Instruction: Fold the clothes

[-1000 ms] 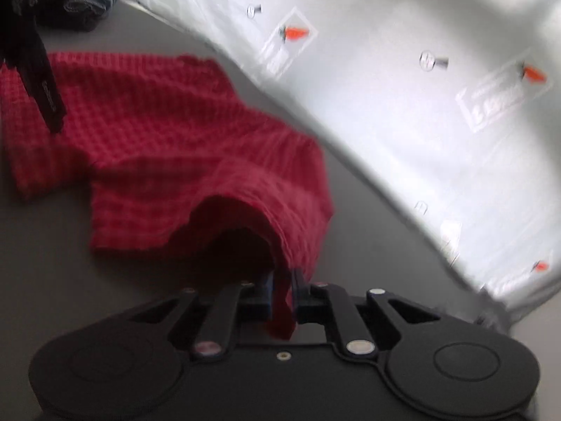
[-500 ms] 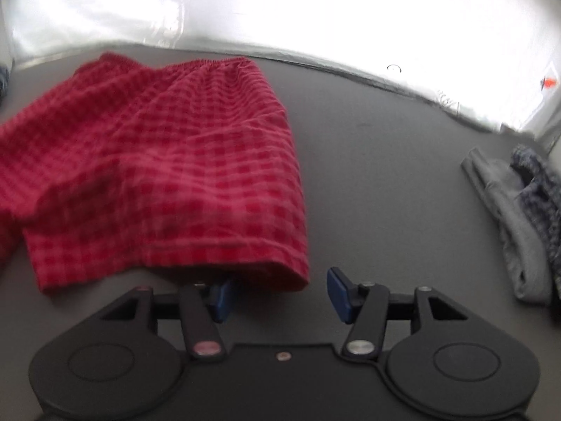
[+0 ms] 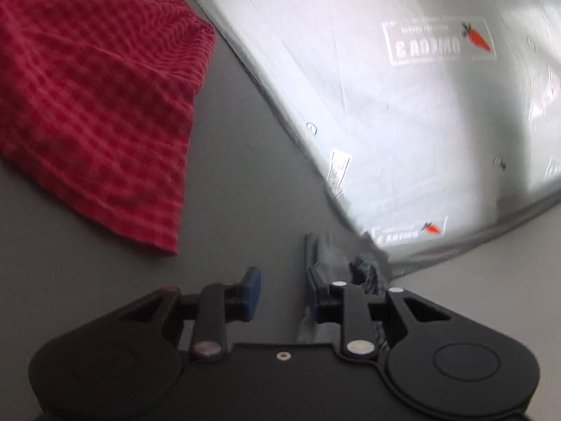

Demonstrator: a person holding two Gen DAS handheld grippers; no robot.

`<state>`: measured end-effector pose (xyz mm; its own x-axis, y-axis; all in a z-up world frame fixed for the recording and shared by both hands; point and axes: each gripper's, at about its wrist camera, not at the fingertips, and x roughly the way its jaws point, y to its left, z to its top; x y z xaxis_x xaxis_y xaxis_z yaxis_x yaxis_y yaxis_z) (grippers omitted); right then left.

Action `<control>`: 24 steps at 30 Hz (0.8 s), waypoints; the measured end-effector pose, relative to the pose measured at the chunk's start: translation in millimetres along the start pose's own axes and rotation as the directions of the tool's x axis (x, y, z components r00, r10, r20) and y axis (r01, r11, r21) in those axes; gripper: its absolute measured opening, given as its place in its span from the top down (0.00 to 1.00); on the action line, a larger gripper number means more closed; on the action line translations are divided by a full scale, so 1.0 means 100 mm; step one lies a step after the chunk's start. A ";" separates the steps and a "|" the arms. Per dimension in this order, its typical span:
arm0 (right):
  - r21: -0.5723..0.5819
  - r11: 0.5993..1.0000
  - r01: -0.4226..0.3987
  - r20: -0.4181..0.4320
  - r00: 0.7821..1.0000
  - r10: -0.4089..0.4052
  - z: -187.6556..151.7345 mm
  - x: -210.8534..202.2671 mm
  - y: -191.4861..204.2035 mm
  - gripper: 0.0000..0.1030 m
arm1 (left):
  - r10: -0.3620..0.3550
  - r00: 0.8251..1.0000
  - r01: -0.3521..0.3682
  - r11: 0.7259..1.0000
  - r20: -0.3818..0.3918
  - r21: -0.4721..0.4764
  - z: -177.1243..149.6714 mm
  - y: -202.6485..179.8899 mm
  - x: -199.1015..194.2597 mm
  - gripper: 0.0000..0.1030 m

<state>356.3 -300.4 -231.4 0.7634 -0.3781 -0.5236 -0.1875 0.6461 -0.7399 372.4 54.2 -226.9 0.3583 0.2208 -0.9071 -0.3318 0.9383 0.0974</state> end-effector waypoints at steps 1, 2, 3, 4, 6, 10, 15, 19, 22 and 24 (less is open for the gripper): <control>0.103 0.991 -0.090 -0.012 0.996 0.092 0.00 -0.05 -0.05 0.71 | -0.003 1.000 0.003 1.000 0.000 -0.006 0.00 0.01 0.00 0.08; 0.181 0.968 -0.177 0.000 0.984 0.180 0.01 -0.12 -0.07 0.66 | -0.004 1.000 0.004 1.000 -0.001 -0.011 -0.01 0.02 0.01 0.08; 0.216 0.943 -0.255 0.035 0.967 0.253 0.02 -0.19 -0.05 0.65 | -0.003 1.000 0.003 1.000 -0.001 -0.014 -0.01 0.02 0.01 0.07; 0.223 0.916 -0.332 0.079 0.943 0.323 0.06 -0.27 0.02 0.62 | -0.002 1.000 0.002 1.000 0.000 -0.017 -0.01 0.03 0.02 0.06; 0.197 0.861 -0.468 0.152 0.883 0.445 0.19 -0.43 0.18 0.62 | -0.001 1.000 0.001 1.000 0.002 -0.023 -0.02 0.04 0.02 0.04; 0.079 0.700 -0.709 0.249 0.695 0.675 0.47 -0.72 0.55 0.59 | -0.011 1.000 0.011 0.999 0.003 -0.034 -0.05 0.07 0.01 0.04; -0.107 0.708 -0.698 0.224 0.677 0.701 0.64 -0.91 1.03 0.58 | -0.011 1.000 0.011 0.999 0.007 -0.042 -0.20 0.20 -0.09 0.04; -0.028 0.704 -0.710 0.212 0.684 0.698 0.67 -0.91 1.02 0.77 | -0.001 1.000 0.001 0.994 0.004 -0.112 -0.35 0.45 -0.18 0.04; 0.031 0.698 -0.715 0.204 0.689 0.696 0.63 -0.92 0.95 0.97 | 0.001 1.000 -0.003 0.985 -0.012 -0.173 -0.43 0.64 -0.21 0.04; 0.017 0.724 -0.689 0.247 0.705 0.665 0.57 -1.04 0.84 0.98 | 0.004 1.000 -0.005 0.982 -0.007 -0.188 -0.45 0.75 -0.26 0.04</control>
<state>296.7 -169.0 -215.5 0.5663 0.3270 -0.7565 -0.6516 0.7398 -0.1680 299.2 107.4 -214.7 0.3513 0.2226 -0.9094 -0.4915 0.8706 0.0232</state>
